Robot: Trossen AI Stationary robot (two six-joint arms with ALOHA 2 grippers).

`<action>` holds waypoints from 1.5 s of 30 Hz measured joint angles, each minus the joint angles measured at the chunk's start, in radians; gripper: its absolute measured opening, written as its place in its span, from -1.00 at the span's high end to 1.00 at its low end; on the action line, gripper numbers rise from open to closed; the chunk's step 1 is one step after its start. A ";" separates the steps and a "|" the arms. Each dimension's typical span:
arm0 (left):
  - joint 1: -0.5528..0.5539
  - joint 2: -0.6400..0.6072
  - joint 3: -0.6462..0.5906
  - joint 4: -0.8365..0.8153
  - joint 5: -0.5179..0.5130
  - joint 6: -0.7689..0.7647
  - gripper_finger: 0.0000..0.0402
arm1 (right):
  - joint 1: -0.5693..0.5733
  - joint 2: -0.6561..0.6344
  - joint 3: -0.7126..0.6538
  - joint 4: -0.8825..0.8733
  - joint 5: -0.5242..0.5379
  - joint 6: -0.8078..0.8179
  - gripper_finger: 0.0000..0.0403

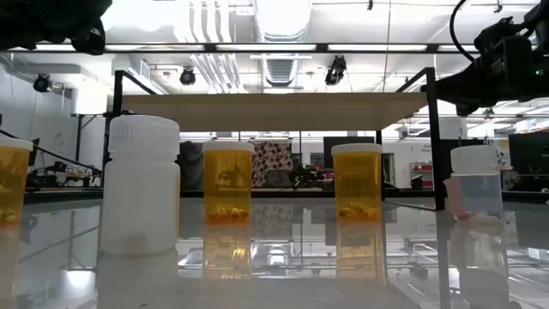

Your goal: Pick and place medicine bottles onto shelf by color

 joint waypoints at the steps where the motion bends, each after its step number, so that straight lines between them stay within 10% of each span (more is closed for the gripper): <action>1: 0.000 0.000 0.000 0.000 0.000 0.000 0.97 | 0.000 0.000 0.000 0.000 0.000 0.000 0.96; 38: 0.000 0.000 0.000 0.000 0.000 0.000 0.97 | 0.000 0.000 0.000 0.007 0.101 -0.143 0.96; 45: 0.000 0.000 0.000 0.000 0.000 0.045 0.97 | 0.002 0.000 0.000 0.002 0.056 0.281 0.96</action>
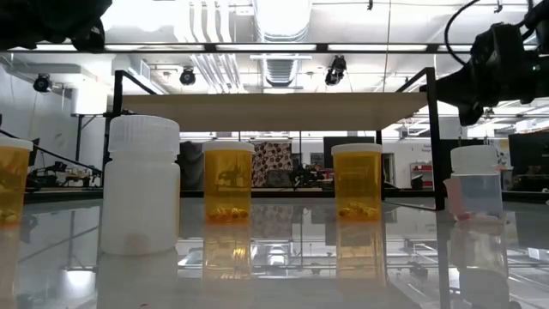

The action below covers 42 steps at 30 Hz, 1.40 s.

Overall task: Pick and place medicine bottles onto shelf by color
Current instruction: Put the left transparent pill bottle on the shelf

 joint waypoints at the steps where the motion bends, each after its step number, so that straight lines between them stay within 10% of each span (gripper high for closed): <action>1: 0.000 0.000 0.000 0.000 0.000 0.012 0.97 | 0.000 0.000 0.000 0.000 0.002 0.032 0.96; 27: 0.000 0.000 -0.002 0.424 0.002 0.045 0.97 | 0.000 0.065 0.338 0.075 -0.160 0.031 0.96; 42: 0.000 0.000 -0.002 0.418 0.002 0.060 0.97 | 0.137 0.627 0.672 0.153 -0.241 -0.224 0.96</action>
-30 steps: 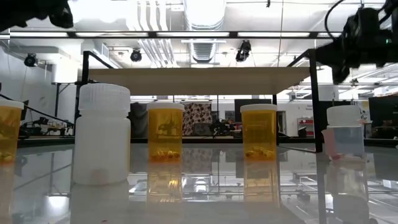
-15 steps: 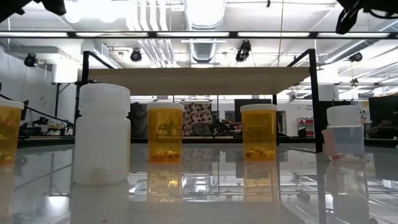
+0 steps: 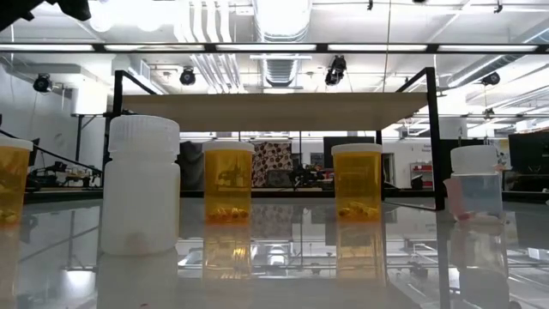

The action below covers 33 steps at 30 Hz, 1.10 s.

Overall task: Pick and place medicine bottles onto shelf by color
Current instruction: Put the left transparent pill bottle on the shelf

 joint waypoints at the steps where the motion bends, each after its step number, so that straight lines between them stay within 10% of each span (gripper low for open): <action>1: 0.000 0.000 0.000 0.000 0.000 -0.001 0.97 | 0.013 0.032 0.041 -0.031 0.002 -0.016 0.96; 20: 0.000 0.000 -0.001 0.000 -0.001 -0.001 0.97 | 0.261 0.525 0.807 -0.862 0.143 0.142 0.96; 33: 0.000 0.000 -0.001 0.001 -0.001 -0.002 0.97 | 0.545 0.649 0.888 -1.086 0.303 0.480 0.96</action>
